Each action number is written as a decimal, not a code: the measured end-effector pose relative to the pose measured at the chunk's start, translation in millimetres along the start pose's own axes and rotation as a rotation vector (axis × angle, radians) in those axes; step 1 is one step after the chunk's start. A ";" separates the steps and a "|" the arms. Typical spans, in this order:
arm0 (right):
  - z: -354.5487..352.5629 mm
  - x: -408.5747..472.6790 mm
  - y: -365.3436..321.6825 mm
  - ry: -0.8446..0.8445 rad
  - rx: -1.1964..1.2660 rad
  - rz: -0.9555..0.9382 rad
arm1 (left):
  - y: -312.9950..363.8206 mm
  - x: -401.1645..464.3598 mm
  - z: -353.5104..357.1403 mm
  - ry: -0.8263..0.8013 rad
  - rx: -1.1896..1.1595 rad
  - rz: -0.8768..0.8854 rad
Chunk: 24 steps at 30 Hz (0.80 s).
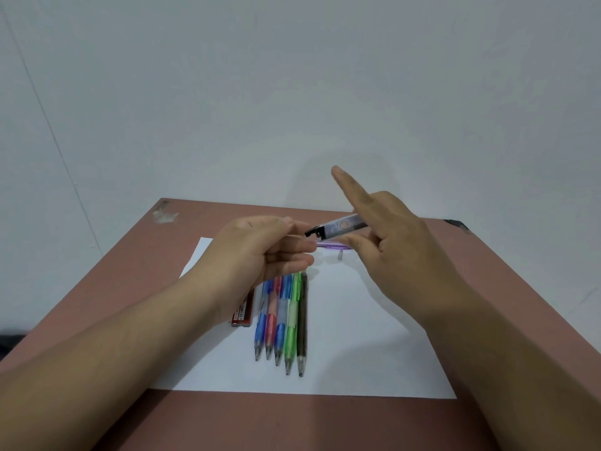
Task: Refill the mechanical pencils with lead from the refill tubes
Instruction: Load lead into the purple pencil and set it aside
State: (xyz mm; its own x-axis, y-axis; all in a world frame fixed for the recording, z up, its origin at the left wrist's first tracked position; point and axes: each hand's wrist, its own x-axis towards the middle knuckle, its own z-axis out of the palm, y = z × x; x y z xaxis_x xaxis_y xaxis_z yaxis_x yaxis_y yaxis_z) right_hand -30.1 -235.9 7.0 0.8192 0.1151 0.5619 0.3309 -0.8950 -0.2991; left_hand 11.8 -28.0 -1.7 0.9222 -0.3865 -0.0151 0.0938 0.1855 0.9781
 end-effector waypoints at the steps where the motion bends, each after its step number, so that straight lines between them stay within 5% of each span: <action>1: 1.9 -0.6 2.5 0.021 0.012 -0.024 | 0.3 -0.3 -0.4 0.004 0.012 0.008; 8: 0.7 -0.8 2.8 0.023 0.003 -0.010 | 1.1 -1.6 0.6 0.015 0.061 0.026; 15: -1.1 -1.7 0.3 0.003 0.000 0.023 | -5.4 0.9 1.1 0.141 0.489 0.173; 24: 3.2 -1.8 6.1 0.039 0.070 0.015 | -7.4 -1.9 0.0 0.120 0.729 0.230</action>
State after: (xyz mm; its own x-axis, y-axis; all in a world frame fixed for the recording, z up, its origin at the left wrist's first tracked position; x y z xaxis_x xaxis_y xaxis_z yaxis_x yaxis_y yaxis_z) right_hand -28.1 -240.2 1.7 0.8060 0.0843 0.5859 0.3519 -0.8642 -0.3597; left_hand 9.3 -28.6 -9.0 0.9267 -0.3023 0.2231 -0.3375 -0.4084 0.8481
